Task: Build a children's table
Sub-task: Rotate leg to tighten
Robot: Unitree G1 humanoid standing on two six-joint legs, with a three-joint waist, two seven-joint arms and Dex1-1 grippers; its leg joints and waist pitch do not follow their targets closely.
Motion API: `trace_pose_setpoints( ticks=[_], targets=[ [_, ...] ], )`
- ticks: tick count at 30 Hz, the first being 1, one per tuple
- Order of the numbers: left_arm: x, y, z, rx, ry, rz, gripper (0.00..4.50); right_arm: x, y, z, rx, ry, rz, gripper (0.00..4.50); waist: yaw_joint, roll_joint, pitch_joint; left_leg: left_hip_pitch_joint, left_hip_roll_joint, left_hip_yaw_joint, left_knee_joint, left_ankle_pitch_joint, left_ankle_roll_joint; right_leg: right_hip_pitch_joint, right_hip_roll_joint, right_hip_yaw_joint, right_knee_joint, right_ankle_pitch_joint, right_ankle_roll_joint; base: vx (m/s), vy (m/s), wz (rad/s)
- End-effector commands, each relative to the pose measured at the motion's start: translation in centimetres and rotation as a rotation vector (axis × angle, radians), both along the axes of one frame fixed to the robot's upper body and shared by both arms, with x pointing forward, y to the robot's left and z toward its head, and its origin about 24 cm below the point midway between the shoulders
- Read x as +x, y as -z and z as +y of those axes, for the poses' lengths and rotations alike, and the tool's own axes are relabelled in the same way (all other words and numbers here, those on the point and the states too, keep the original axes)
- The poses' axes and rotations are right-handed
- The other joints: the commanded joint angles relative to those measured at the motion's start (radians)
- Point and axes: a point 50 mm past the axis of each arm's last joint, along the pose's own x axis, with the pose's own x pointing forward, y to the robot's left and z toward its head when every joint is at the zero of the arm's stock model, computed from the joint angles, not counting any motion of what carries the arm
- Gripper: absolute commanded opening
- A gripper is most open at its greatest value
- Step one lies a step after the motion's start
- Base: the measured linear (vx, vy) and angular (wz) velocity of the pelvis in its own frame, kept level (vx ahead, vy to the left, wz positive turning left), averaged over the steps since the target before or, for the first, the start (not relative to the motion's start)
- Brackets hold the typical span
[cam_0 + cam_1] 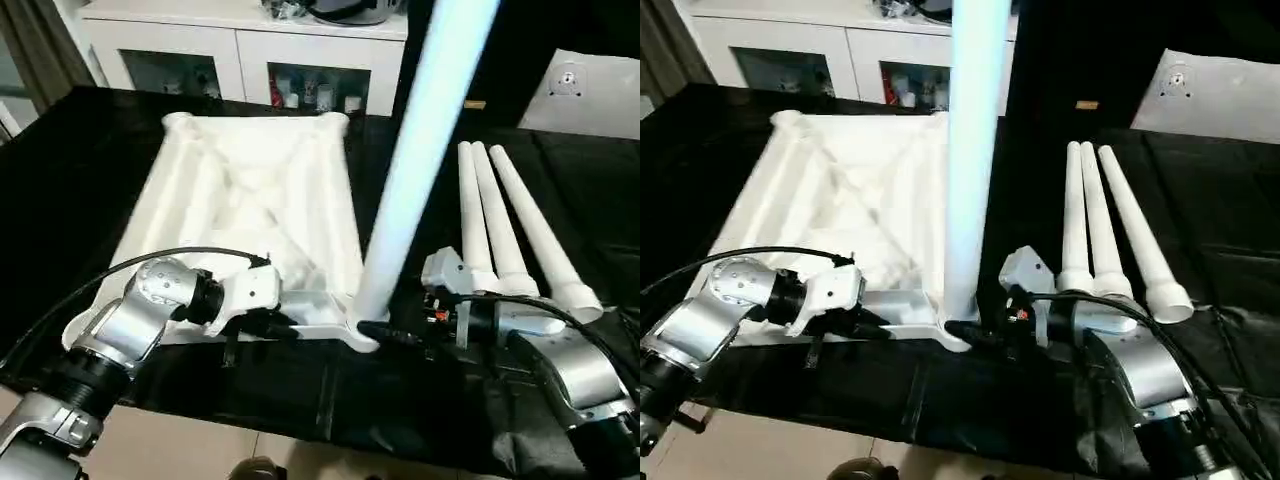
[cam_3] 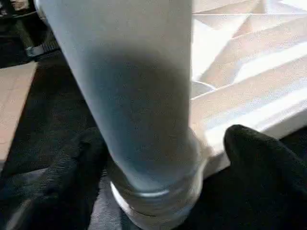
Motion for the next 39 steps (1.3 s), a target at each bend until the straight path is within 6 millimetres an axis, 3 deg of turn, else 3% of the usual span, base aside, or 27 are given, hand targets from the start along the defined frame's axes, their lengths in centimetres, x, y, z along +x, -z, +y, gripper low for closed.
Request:
trace_pose_setpoints(
  ticks=[1, 13, 25, 30, 32, 33, 34, 35, 37, 39],
  targets=[
    [-0.2, -0.1, -0.6, 0.023, 0.072, 0.005, 0.00, 0.3, -0.3, 0.0, -0.007, -0.020, -0.015, 3.83, -0.005, 0.004, -0.077, 0.010, 0.111, -0.039, -0.065, -0.104, 0.068, 0.050, -0.142, 0.085, -0.062, -0.202, -0.137, 0.000, 0.000, 0.00],
    [-0.3, 0.0, -0.7, 0.025, 0.097, 0.009, 0.00, 0.0, 0.0, 0.5, 0.008, -0.087, 0.004, 2.69, -0.004, 0.003, -0.075, 0.010, 0.111, -0.039, -0.065, -0.106, 0.073, 0.049, -0.142, 0.085, -0.062, -0.212, -0.133, 0.000, 0.000, 0.00],
    [-0.3, 0.2, -0.7, 0.017, 0.077, 0.013, 0.00, -0.4, 0.5, 0.6, 0.002, -0.104, 0.029, 2.51, -0.004, 0.001, -0.073, 0.010, 0.111, -0.039, -0.066, -0.104, 0.074, 0.048, -0.141, 0.085, -0.063, -0.210, -0.132, 0.000, 0.000, 0.00],
    [0.0, -0.1, -1.4, -0.078, -0.082, -0.006, 0.00, -1.0, 1.2, 1.6, 0.081, 0.009, 0.096, 2.51, -0.004, 0.004, -0.069, 0.013, 0.116, -0.041, -0.068, -0.122, 0.070, 0.046, -0.144, 0.085, -0.069, -0.243, -0.134, 0.000, 0.000, 0.00],
    [0.1, -0.2, -1.7, -0.111, -0.136, 0.000, 0.00, -0.9, 1.5, 1.9, 0.089, 0.061, 0.096, 2.50, -0.009, 0.004, -0.064, 0.014, 0.115, -0.042, -0.073, -0.150, 0.054, 0.047, -0.143, 0.085, -0.073, -0.282, -0.128, 0.000, 0.000, 0.00],
    [0.1, -0.5, -2.3, -0.175, -0.220, 0.009, 0.00, -0.4, 2.0, 2.7, 0.108, 0.177, 0.090, 2.49, -0.012, 0.012, -0.058, 0.015, 0.115, -0.044, -0.076, -0.178, 0.039, 0.044, -0.146, 0.085, -0.078, -0.330, -0.122, 0.000, 0.000, 0.00],
    [0.1, -0.6, -2.6, -0.195, -0.249, 0.011, 0.00, -0.2, 2.1, 3.0, 0.118, 0.220, 0.088, 2.49, -0.019, 0.009, -0.051, 0.020, 0.111, -0.045, -0.079, -0.224, 0.022, 0.041, -0.146, 0.080, -0.092, -0.405, -0.115, 0.000, 0.000, 0.00],
    [0.0, -0.7, -3.2, -0.216, -0.287, 0.001, 0.00, 0.2, 2.4, 3.4, 0.136, 0.300, 0.096, 2.49, -0.029, 0.005, -0.054, 0.021, 0.108, -0.048, -0.079, -0.241, 0.002, 0.048, -0.151, 0.080, -0.093, -0.442, -0.106, 0.000, 0.000, 0.00],
    [-0.2, -0.8, -4.3, -0.235, -0.357, -0.022, 0.00, 1.0, 2.8, 4.2, 0.167, 0.420, 0.118, 2.48, -0.046, 0.006, -0.051, 0.017, 0.105, -0.051, -0.080, -0.250, 0.001, 0.047, -0.148, 0.076, -0.099, -0.472, -0.091, 0.000, 0.000, 0.00],
    [-0.3, -0.9, -4.9, -0.248, -0.395, -0.026, 0.00, 1.3, 2.8, 4.6, 0.184, 0.483, 0.129, 2.41, -0.061, 0.006, -0.054, 0.016, 0.099, -0.049, -0.076, -0.235, 0.012, 0.047, -0.144, 0.079, -0.100, -0.446, -0.087, 0.000, 0.000, 0.00]
  ],
)
